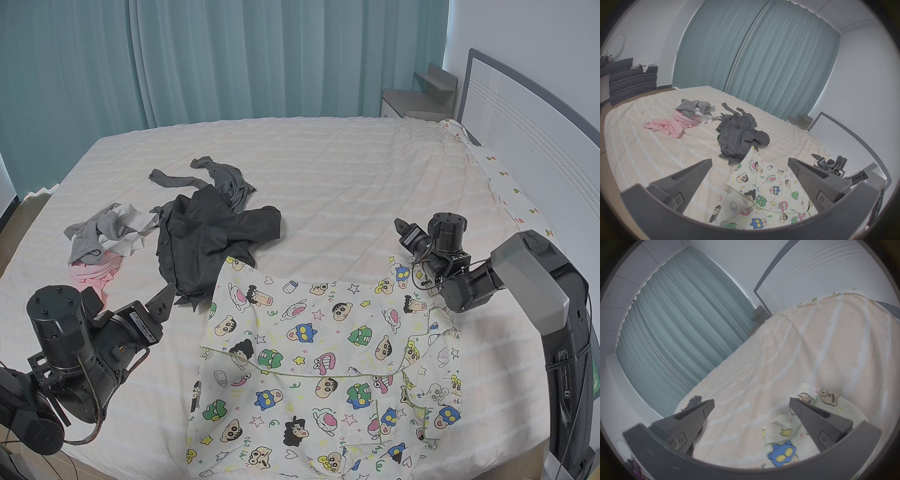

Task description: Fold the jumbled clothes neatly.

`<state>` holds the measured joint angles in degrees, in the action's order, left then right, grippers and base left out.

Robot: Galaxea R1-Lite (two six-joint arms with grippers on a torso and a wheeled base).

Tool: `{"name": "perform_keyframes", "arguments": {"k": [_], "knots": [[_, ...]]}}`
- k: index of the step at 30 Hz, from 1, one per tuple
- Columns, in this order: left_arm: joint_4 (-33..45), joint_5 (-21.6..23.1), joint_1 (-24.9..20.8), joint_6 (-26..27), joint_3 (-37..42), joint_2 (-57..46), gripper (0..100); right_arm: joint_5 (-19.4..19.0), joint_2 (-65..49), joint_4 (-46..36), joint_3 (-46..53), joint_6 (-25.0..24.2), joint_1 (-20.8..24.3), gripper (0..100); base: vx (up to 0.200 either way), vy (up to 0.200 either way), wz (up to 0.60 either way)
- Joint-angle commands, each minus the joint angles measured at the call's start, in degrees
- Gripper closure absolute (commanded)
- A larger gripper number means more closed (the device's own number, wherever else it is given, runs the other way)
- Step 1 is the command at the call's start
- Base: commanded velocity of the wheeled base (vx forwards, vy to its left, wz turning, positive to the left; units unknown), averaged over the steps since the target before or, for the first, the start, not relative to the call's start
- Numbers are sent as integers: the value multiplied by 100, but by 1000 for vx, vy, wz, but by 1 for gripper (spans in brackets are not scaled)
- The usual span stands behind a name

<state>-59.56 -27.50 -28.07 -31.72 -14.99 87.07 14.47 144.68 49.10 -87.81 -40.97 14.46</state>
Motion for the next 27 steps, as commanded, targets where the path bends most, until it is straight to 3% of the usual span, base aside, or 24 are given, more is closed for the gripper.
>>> {"name": "perform_keyframes", "arguments": {"k": [1, 4, 5, 7, 11, 13, 16, 19, 20, 21, 24, 27], "knots": [[-3, -1, -14, -10, -12, -23, 0, -471, -985, 64, 1662, 204, -242, 0, 0, 0, 0], [6, 8, -31, -18, -3, -49, 0, -700, -1337, 82, 2286, 379, -347, 0, 0, 0, 0], [6, 17, -40, -27, 5, -23, 0, -893, -1838, 258, 3068, 670, -505, 0, 0, 0, 0], [6, 26, -40, -62, 5, 12, 0, -937, -2225, 495, 3674, 828, -602, 0, 0, 0, 0], [6, 34, -102, -115, 5, 12, 0, -1306, -2778, 864, 4729, 942, -962, 0, 0, 0, 0], [6, 26, -137, -124, 5, -14, 0, -1719, -2875, 961, 5072, 951, -1252, 0, 0, 0, 0], [15, 34, -172, -124, 5, 3, 0, -2809, -2972, 1198, 5678, 1153, -1947, 0, 0, 0, 0], [15, 26, -198, -133, 5, 30, 0, -3864, -2831, 1224, 6012, 1944, -2597, 0, 0, 0, 0], [15, 26, -198, -133, 5, 30, 0, -3864, -2831, 1224, 6012, 1944, -2597, 0, 0, 0, 0], [15, 34, -216, -133, 14, 100, 0, -4488, -2664, 1242, 6153, 2462, -2931, 0, 0, 0, 0], [6, 26, -216, -203, 14, 179, 0, -5007, -2400, 1242, 6294, 2876, -3107, 0, 0, 0, 0], [6, 26, -225, -291, 5, 250, 0, -5253, -2102, 1242, 6346, 3183, -3063, 0, 0, 0, 0]]}}
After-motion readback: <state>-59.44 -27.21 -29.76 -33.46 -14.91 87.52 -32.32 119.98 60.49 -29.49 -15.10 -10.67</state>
